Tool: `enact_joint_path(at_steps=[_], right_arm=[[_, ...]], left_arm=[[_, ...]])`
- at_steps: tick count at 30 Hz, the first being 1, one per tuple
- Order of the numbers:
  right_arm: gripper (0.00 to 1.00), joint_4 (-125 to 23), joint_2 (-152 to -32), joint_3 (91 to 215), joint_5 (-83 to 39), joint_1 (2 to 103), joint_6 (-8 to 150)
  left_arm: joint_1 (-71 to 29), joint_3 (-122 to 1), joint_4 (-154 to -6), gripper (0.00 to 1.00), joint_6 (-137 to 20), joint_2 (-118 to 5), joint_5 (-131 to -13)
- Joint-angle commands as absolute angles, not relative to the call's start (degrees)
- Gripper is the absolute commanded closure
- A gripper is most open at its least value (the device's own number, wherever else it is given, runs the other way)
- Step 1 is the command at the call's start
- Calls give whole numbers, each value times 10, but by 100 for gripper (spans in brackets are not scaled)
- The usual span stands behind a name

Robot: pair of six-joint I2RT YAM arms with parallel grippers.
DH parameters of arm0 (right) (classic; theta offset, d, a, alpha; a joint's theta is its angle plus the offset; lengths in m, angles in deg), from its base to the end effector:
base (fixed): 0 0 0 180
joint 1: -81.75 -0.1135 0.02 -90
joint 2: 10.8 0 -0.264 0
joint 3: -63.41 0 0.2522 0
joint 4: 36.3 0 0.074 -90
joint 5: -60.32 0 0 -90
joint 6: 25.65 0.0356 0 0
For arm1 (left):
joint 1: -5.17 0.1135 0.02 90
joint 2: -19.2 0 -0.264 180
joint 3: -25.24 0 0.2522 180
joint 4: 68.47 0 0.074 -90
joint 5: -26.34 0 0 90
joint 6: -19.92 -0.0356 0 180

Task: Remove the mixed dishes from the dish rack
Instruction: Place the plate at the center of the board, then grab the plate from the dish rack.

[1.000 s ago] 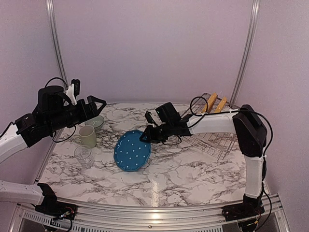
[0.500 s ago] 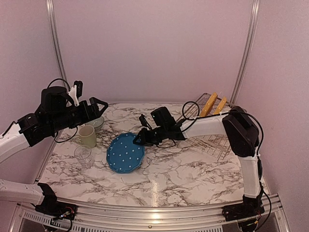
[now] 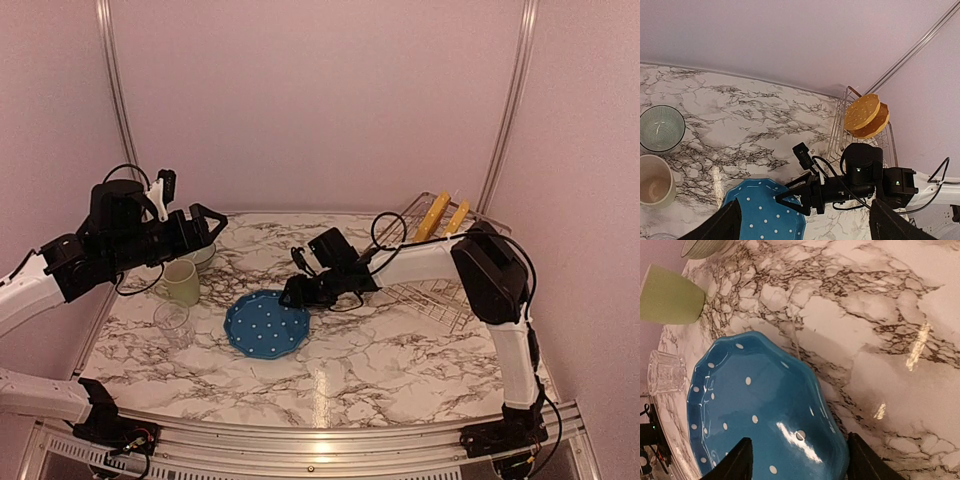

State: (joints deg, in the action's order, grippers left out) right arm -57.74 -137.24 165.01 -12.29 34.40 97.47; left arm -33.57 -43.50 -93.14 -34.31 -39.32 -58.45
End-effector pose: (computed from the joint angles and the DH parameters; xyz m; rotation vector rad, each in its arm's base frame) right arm 0.3176 0.3605 0.1419 -0.4763 2.5385 0.9690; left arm 0.1864 -0.1454 0.3561 -0.0178 1.9034 -0.8236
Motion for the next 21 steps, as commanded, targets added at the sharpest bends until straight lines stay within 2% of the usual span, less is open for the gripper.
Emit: enact_joint_path(at_steps=[1,5,11,21], right_arm=[[30,-611,-1347,1693,-162,341,941],[20,-655,-1314,1699,-206,340,908],[15,-698,-1218,1684,-289,339,836],[8,-674,-1008,1583,-578,352,776]], left_arm=[[-337,-441,-927,9,-348,-409,-595],[-337,-441,-924,9,-348,-414,-596],[-337,-441,-924,9,-351,-411,-591],[-337,-435,-923,9,-353,-412,-585]])
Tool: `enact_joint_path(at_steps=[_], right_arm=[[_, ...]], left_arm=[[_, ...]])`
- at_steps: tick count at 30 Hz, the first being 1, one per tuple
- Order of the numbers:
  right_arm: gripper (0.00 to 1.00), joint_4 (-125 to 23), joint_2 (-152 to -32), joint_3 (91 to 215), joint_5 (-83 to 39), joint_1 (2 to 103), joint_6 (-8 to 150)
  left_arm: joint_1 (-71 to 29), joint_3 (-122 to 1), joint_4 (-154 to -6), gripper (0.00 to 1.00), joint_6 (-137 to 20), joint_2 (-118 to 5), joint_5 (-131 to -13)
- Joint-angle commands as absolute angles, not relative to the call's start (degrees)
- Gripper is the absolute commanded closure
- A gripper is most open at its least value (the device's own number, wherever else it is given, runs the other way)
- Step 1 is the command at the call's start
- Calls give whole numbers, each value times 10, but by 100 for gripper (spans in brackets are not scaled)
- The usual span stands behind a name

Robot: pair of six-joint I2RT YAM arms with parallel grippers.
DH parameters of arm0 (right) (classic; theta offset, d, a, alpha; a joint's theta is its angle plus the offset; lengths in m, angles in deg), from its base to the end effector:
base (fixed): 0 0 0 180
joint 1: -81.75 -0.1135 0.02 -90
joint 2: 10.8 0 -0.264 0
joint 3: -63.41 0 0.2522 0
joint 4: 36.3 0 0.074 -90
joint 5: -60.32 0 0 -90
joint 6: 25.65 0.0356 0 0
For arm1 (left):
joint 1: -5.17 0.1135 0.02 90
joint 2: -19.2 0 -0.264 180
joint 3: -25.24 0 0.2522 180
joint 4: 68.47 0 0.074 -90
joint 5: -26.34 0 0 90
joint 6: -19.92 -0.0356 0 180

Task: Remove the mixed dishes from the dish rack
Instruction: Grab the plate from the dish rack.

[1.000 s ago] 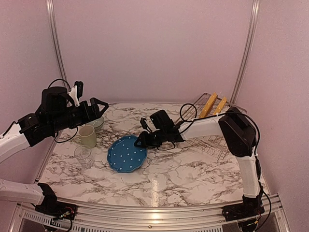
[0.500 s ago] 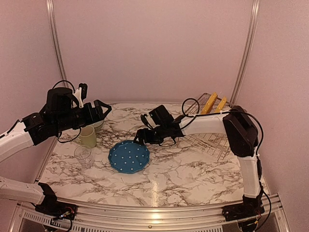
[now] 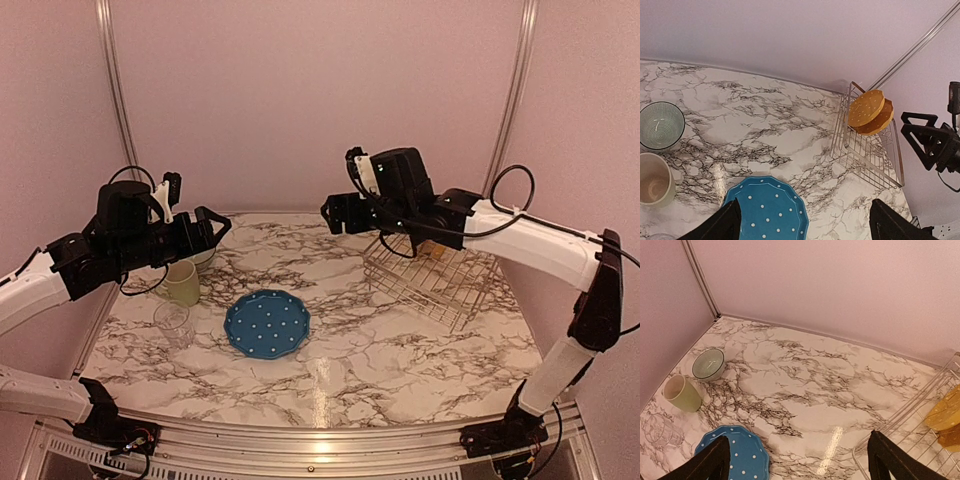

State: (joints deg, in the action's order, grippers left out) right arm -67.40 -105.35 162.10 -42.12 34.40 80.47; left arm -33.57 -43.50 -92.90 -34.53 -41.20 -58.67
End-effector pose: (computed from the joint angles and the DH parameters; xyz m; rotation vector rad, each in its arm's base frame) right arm 0.2695 0.2812 0.3456 -0.4215 2.0190 0.4731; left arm 0.1925 -0.1505 0.3493 -0.0095 1.9319 -0.8101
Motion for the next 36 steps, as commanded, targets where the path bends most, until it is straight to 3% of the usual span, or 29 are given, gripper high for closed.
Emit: enact_joint_path(at_steps=[1,10,17,25,36], right_arm=[[7,-675,-996,1575,-594,362,785],[1,-775,-939,1528,-578,550,957],[2,-768,-941,1510,-476,672,988],[3,-853,-1026,1601,-509,719,1080],[8,-860,-1123,1693,-504,722,1090]], left_arm=[[-337,-435,-923,9,-352,-412,-586],[-337,-430,-924,9,-350,-406,-586],[-337,-423,-922,9,-351,-393,-582],[-337,-419,-932,8,-356,-384,-574],[-336,-416,-946,8,-366,-371,-563]])
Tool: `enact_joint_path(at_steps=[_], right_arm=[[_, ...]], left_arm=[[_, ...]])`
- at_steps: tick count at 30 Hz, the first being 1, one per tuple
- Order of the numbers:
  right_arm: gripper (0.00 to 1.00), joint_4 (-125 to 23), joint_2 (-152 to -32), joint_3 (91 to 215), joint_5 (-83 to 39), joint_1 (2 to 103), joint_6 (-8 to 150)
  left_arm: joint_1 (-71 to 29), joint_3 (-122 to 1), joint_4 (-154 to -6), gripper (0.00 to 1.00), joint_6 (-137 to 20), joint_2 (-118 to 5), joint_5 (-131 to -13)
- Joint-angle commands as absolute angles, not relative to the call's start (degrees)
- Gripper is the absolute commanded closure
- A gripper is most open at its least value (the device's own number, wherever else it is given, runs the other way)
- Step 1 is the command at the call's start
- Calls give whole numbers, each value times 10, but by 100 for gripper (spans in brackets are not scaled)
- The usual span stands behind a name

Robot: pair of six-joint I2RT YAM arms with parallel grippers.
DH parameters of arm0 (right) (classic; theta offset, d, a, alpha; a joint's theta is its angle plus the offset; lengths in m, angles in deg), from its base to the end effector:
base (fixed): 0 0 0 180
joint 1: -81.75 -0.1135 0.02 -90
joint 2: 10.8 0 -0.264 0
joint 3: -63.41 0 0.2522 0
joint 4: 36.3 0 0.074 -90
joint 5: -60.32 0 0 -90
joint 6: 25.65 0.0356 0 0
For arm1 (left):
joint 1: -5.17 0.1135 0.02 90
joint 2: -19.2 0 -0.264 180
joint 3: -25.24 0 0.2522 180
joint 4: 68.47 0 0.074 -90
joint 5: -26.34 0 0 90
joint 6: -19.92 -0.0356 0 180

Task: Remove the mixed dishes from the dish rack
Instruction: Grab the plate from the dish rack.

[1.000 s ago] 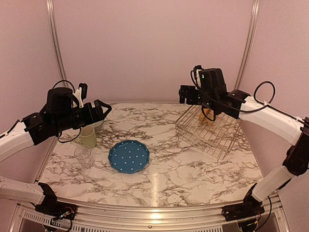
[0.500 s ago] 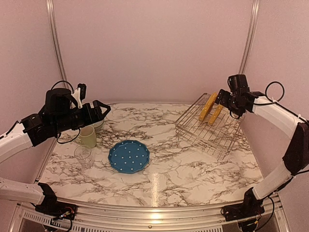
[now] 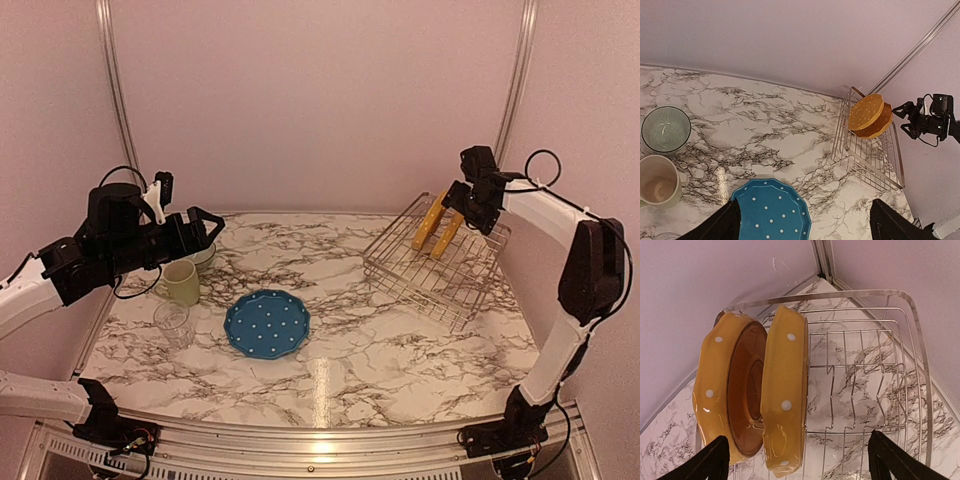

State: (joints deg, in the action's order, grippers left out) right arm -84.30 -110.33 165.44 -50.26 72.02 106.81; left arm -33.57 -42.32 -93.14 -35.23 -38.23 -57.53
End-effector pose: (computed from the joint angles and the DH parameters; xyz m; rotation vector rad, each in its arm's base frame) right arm 0.3874 0.0537 0.3083 0.8105 2.1549 0.0388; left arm 0.1834 -0.1422 0.3529 -0.0142 1.8994 -0.7981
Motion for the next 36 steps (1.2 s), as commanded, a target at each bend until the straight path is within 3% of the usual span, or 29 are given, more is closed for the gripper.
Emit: enact_joint_path(at_steps=[1,10,36], right_arm=[[10,-862,-1130,1698,-501,722,1095],[31,-864,-1163,1710,-509,724,1152],[56,-851,-1217,1723,-506,726,1198]], left_arm=[[-336,-416,-946,8,-367,-370,-564],[-336,-413,-948,8,-363,-366,-567],[-336,-414,-953,8,-358,-361,-568]])
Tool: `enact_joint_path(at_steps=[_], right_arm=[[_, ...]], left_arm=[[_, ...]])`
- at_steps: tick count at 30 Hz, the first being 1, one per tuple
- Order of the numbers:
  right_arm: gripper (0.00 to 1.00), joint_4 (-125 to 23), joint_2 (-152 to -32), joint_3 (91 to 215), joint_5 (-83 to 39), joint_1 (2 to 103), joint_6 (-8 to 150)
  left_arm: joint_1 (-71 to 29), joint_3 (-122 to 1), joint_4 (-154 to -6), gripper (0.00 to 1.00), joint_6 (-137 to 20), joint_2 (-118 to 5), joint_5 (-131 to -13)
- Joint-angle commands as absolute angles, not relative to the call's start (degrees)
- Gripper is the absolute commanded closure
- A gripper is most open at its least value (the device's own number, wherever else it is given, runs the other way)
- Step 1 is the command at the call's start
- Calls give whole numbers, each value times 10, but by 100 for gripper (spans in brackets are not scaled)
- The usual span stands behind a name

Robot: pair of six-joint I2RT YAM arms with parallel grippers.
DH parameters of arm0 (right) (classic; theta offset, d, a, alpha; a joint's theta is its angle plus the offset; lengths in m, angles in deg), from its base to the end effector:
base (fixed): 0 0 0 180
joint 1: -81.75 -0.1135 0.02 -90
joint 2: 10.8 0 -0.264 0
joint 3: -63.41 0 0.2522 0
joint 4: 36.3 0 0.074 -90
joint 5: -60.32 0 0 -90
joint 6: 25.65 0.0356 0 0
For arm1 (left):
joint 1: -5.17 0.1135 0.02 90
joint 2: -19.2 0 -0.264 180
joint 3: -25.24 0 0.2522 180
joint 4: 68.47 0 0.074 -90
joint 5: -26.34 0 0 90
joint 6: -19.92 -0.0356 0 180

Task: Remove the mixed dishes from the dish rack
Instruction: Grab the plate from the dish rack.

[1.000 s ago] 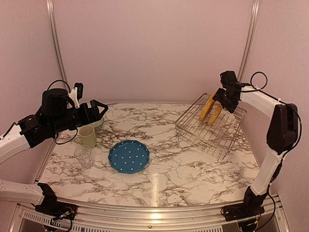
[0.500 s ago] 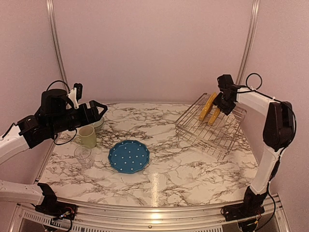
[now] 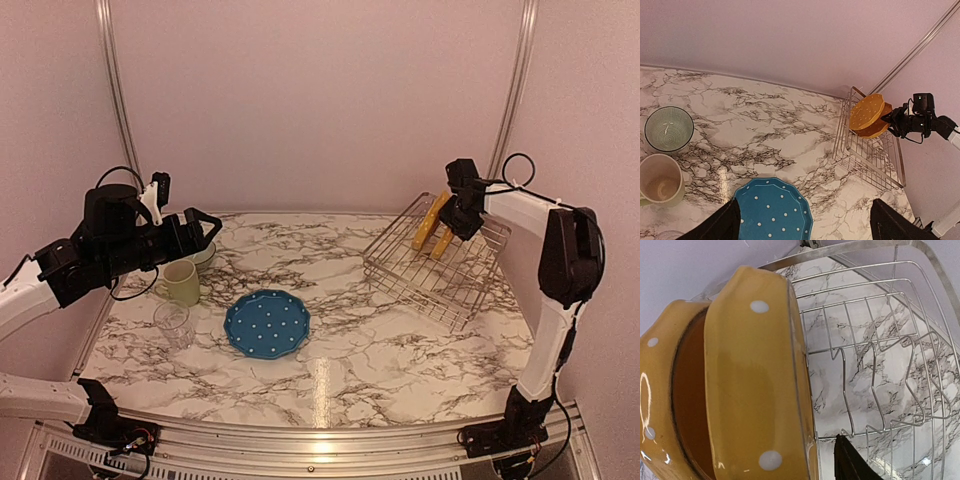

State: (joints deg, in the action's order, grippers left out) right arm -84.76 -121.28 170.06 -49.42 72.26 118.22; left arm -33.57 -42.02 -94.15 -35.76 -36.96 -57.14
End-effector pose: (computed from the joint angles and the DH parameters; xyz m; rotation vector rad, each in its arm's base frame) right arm 0.4259 0.0590 0.2589 1.0419 2.1755 0.0753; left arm 0.1791 -0.1385 0.3538 -0.0103 1.8975 -0.7857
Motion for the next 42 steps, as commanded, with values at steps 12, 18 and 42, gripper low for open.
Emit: enact_joint_path(at_steps=[12,18,42], right_arm=[[71,-844,-1221,1728,-530,725,1173],[97,-849,-1223,1739,-572,711,1139],[100,-1080,-1339,1970,-710,649,1034]], left_arm=[[-336,-413,-949,8,-357,-365,-573],[-336,-416,-943,7,-356,-371,-578],[-336,-408,-943,7,-356,-371,-585]])
